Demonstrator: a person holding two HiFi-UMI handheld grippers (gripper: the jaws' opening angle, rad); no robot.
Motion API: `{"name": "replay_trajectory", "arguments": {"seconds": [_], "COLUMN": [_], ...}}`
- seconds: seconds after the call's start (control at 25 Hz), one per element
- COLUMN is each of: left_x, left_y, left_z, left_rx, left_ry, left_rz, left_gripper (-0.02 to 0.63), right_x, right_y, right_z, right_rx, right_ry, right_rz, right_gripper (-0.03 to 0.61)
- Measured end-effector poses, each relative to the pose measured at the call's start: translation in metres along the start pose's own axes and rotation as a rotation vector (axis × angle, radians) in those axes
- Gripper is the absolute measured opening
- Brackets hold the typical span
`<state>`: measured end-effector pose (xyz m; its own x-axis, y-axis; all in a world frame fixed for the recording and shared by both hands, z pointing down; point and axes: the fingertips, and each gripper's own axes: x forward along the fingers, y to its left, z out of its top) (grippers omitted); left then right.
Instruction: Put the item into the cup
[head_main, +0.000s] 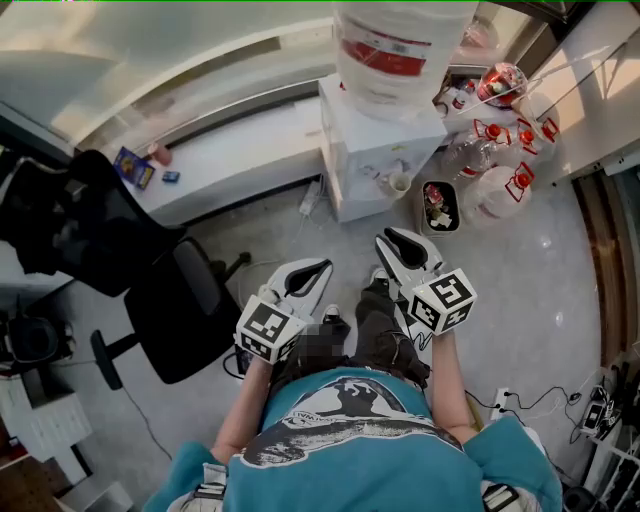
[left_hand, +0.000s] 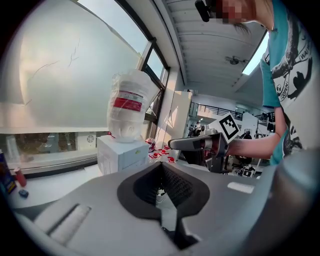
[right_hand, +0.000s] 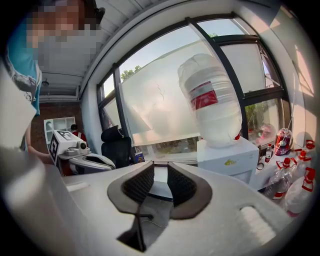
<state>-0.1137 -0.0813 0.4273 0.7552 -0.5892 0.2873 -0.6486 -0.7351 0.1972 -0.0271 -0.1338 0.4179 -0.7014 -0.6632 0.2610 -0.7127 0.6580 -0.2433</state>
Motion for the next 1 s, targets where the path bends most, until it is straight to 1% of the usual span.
{"name": "replay_trajectory", "arguments": {"seconds": [0.24,0.44,0.72,1.0], "left_x": [-0.020,-0.028,-0.036,-0.046], "left_y": [-0.001,-0.003,-0.006,-0.021], "left_z": [-0.002,-0.001,0.002,0.005], "left_rx": [-0.017,-0.035,-0.069,-0.081], "left_ry": [-0.023,-0.043,-0.080,-0.086], "left_rz": [0.003,0.007,0.049,0.086], "left_gripper": [0.005,0.005,0.003,0.002], "right_x": [-0.003,-0.004,-0.003,-0.014], "right_y": [0.034,0.055,0.075,0.090], "right_z": [0.002,0.001,-0.002,-0.005], "right_rx": [-0.030,-0.038,-0.027,0.006], "right_ry": [0.009,0.028,0.041,0.041], "right_rz": [0.014,0.048,0.114,0.170], "right_gripper": [0.077,0.077,0.064,0.044]}}
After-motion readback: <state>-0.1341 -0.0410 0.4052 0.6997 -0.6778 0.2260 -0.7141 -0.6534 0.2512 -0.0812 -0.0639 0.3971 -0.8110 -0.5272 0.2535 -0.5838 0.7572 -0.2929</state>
